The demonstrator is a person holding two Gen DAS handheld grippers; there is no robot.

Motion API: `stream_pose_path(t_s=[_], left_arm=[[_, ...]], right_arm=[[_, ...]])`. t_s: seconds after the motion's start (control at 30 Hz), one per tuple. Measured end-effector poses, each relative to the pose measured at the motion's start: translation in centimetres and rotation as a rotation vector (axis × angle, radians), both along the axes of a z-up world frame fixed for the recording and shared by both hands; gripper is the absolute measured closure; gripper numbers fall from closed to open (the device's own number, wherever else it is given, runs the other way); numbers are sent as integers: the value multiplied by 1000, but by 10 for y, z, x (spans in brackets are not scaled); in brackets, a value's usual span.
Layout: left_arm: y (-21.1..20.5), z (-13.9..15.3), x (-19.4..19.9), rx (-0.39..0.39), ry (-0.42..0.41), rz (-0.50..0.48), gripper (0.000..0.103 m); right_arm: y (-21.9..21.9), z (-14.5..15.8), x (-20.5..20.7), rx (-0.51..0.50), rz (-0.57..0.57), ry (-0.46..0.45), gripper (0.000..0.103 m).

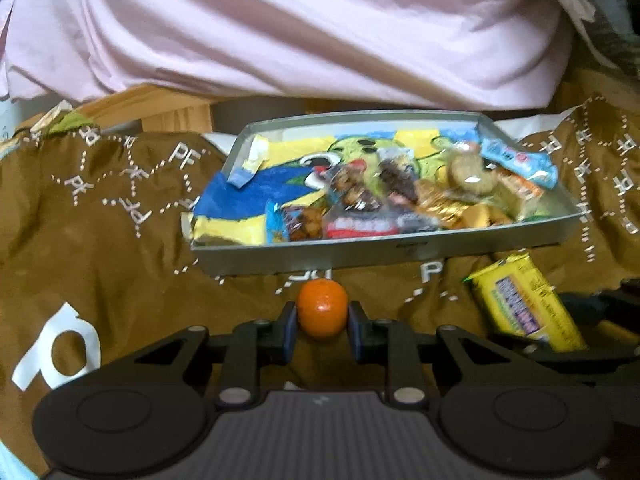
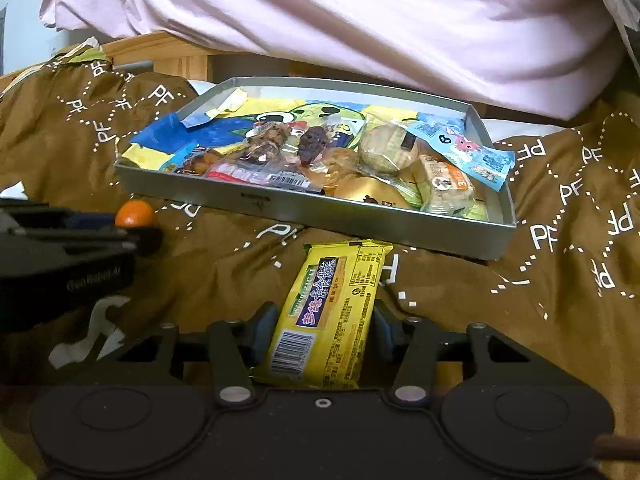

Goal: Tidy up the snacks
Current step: 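Close the left tool on the orange ball while the right tool grasps the yellow bar, then carry the orange ball and yellow bar into the tray and open both tools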

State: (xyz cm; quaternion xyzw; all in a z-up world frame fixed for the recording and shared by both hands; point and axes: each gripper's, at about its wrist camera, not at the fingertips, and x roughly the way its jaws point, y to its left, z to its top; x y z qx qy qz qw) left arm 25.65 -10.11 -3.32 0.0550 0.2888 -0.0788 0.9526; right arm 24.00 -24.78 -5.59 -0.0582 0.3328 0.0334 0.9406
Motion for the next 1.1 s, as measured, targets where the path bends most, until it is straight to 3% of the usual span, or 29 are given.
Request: stream_pose_path(t_s=[0.1, 0.37, 0.5, 0.57, 0.6, 0.63, 0.87, 1.1], left_arm=[[-10, 10, -10, 8, -26, -8, 75], [-9, 36, -29, -89, -15, 44, 75], [-5, 44, -35, -92, -8, 70, 75], [-3, 47, -37, -87, -11, 77, 75], [-3, 48, -38, -86, -12, 79, 75], [-3, 50, -38, -84, -11, 80, 75], [-4, 50, -41, -63, -8, 85, 75], [1, 52, -38, -88, -1, 102, 75]], right_arm=[[0, 4, -9, -29, 13, -14, 51], [-4, 27, -30, -33, 41, -108, 57], [-1, 33, -36, -54, 57, -128, 62], [2, 33, -37, -74, 64, -136, 76], [3, 33, -37, -83, 67, -138, 78], [3, 33, -37, -86, 72, -143, 89], [3, 26, -34, -92, 70, -117, 90], [7, 30, -38, -121, 80, -165, 91]])
